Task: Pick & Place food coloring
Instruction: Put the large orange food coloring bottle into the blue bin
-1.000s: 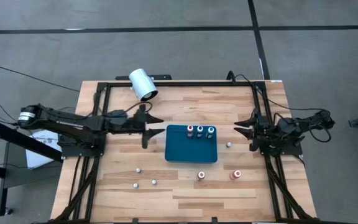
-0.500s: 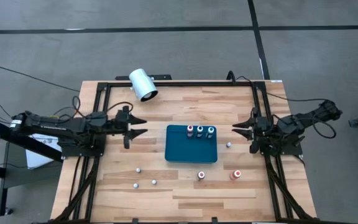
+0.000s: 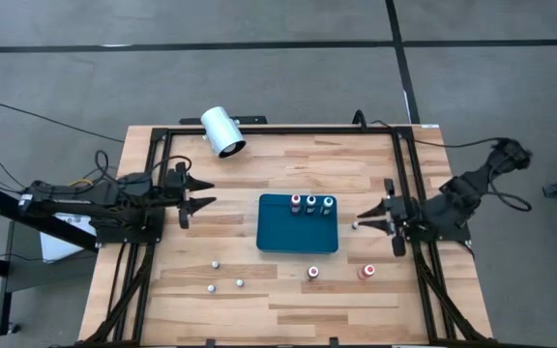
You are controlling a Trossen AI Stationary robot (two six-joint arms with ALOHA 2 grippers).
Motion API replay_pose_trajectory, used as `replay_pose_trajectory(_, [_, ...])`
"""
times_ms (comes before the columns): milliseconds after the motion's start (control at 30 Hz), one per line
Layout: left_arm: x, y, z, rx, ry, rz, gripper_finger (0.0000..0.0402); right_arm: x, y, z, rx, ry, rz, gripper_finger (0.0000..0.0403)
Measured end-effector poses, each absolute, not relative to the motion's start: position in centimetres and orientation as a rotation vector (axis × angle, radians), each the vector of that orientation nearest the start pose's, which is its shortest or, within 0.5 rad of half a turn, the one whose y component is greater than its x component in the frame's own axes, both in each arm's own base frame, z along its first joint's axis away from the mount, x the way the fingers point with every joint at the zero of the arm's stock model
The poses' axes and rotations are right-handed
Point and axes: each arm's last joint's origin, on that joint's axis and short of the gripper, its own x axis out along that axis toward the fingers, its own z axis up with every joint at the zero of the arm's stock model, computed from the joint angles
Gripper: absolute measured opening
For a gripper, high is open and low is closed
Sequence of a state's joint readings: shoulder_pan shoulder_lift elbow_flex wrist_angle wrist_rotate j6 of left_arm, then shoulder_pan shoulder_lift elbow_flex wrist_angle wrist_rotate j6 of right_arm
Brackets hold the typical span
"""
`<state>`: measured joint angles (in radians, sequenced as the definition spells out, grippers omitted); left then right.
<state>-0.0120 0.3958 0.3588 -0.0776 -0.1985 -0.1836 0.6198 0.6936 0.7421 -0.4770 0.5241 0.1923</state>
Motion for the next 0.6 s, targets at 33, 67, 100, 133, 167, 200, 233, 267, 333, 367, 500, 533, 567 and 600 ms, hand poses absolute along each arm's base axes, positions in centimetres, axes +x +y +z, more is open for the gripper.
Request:
replay_pose_trajectory(33, [11.8, 0.4, 24.5, -0.17, 0.103, 0.196, 0.0193, 12.6, 7.5, 30.9, -0.038, 0.382, 0.069, 0.0056])
replay_pose_trajectory(67, [11.6, 0.4, 24.4, -0.168, 0.109, 0.197, 0.0193, 12.8, 7.9, 31.2, -0.037, 0.4, 0.078, 0.0056])
replay_pose_trajectory(100, [11.5, 0.4, 24.3, -0.163, 0.117, 0.197, 0.0193, 12.9, 8.3, 31.3, -0.041, 0.425, 0.085, 0.0056])
replay_pose_trajectory(133, [11.4, 0.4, 24.3, -0.159, 0.125, 0.198, 0.0193, 13.1, 8.7, 31.4, -0.042, 0.45, 0.091, 0.0056])
replay_pose_trajectory(167, [11.2, 0.4, 24.2, -0.155, 0.13, 0.198, 0.0193, 13.3, 9.1, 31.4, -0.04, 0.473, 0.096, 0.0056])
replay_pose_trajectory(200, [11.1, 0.4, 24.2, -0.154, 0.127, 0.198, 0.0193, 13.5, 9.6, 31.5, -0.035, 0.495, 0.101, 0.0056])
replay_pose_trajectory(233, [11.0, 0.4, 24.3, -0.154, 0.122, 0.197, 0.0193, 13.6, 10.0, 31.5, -0.027, 0.517, 0.105, 0.0056])
replay_pose_trajectory(267, [10.9, 0.4, 24.3, -0.151, 0.119, 0.197, 0.0193, 13.7, 10.5, 31.6, -0.016, 0.539, 0.107, 0.0056])
replay_pose_trajectory(333, [10.7, 0.4, 24.4, -0.138, 0.113, 0.195, 0.0193, 13.9, 11.4, 31.5, 0.0, 0.588, 0.111, 0.0056])
replay_pose_trajectory(367, [10.6, 0.4, 24.4, -0.131, 0.105, 0.195, 0.0193, 13.9, 11.9, 31.3, 0.005, 0.617, 0.111, 0.0056])
replay_pose_trajectory(500, [10.1, 0.5, 24.7, -0.122, 0.079, 0.202, 0.0193, 13.9, 13.8, 30.9, 0.034, 0.72, 0.1, 0.0056])
replay_pose_trajectory(533, [10.1, 0.5, 24.7, -0.122, 0.076, 0.203, 0.0193, 13.8, 14.2, 30.9, 0.044, 0.739, 0.097, 0.0056])
replay_pose_trajectory(567, [10.0, 0.5, 24.7, -0.123, 0.075, 0.204, 0.0193, 13.7, 14.6, 30.9, 0.057, 0.752, 0.096, 0.0056])
replay_pose_trajectory(600, [10.0, 0.5, 24.7, -0.123, 0.072, 0.204, 0.0193, 13.6, 15.1, 31.0, 0.07, 0.763, 0.097, 0.0056])
